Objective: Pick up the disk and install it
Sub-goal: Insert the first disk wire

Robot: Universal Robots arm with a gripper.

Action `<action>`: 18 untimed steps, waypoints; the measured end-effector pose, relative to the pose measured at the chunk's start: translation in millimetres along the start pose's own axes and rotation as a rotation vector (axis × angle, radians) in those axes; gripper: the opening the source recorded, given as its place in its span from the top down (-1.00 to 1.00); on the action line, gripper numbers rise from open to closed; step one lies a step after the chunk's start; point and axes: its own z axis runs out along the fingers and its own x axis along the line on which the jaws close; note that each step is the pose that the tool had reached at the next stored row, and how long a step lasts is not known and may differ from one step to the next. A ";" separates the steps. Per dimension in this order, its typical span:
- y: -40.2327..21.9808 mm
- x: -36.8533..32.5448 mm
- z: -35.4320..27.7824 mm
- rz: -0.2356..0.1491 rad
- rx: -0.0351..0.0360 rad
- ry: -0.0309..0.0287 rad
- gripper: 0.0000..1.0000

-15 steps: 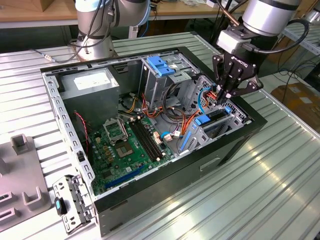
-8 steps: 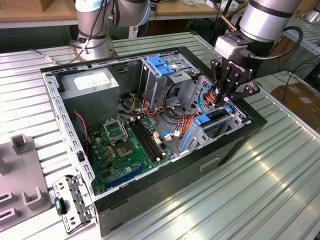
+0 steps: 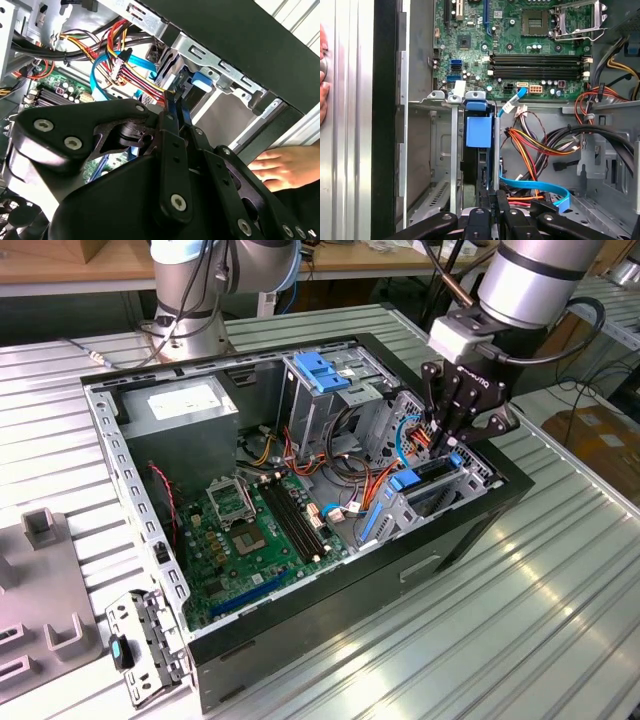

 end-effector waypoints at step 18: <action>1.0 4.7 5.1 0.049 0.0014 0.0002 0.67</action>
